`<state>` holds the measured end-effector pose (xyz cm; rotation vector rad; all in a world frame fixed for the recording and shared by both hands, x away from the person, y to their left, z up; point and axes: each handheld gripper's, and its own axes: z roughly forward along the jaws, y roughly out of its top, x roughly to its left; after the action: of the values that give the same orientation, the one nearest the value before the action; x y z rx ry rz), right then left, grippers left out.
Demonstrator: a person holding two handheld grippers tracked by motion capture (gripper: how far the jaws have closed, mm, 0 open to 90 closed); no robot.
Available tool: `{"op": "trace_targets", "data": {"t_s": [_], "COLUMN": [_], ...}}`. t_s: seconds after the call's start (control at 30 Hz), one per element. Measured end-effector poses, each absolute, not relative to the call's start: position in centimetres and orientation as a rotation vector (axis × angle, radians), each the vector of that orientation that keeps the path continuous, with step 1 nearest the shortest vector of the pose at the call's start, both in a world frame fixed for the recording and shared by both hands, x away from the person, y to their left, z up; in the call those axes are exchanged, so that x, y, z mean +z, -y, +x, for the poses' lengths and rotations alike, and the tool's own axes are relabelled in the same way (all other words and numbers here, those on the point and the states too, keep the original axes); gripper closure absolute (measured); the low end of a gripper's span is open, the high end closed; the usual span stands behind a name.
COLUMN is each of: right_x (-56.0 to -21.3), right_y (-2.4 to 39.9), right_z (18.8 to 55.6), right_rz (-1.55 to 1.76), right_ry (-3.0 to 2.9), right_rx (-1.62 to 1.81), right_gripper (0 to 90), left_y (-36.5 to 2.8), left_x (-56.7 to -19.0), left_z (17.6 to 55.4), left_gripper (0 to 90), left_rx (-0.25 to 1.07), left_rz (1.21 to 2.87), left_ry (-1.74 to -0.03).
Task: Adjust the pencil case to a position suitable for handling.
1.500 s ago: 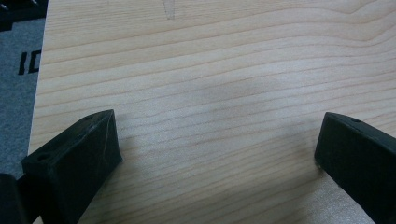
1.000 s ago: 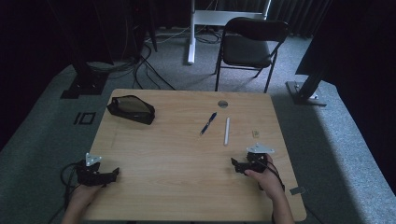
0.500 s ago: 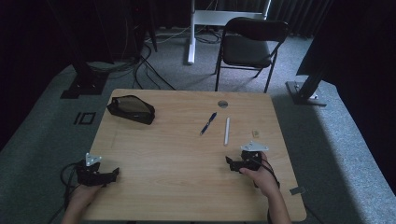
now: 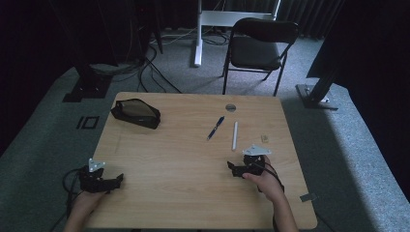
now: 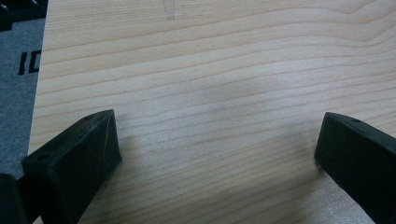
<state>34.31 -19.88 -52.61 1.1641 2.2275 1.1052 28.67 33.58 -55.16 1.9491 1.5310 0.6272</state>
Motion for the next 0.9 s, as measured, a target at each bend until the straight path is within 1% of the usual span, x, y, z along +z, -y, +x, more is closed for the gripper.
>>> {"op": "trace_targets", "data": {"t_s": [0.9], "right_x": [-51.4], "right_y": [15.8], "right_z": [36.1], "right_rz": [1.066], "right_ry": [-2.25], "right_rx": [1.197], "right_gripper": [13.7], "left_y": [-33.6], "left_x": [-55.2], "left_z": [28.7], "left_gripper": [0.1], "left_rx": [0.627], "left_rz": [1.949], "left_ry": [-1.53]}}
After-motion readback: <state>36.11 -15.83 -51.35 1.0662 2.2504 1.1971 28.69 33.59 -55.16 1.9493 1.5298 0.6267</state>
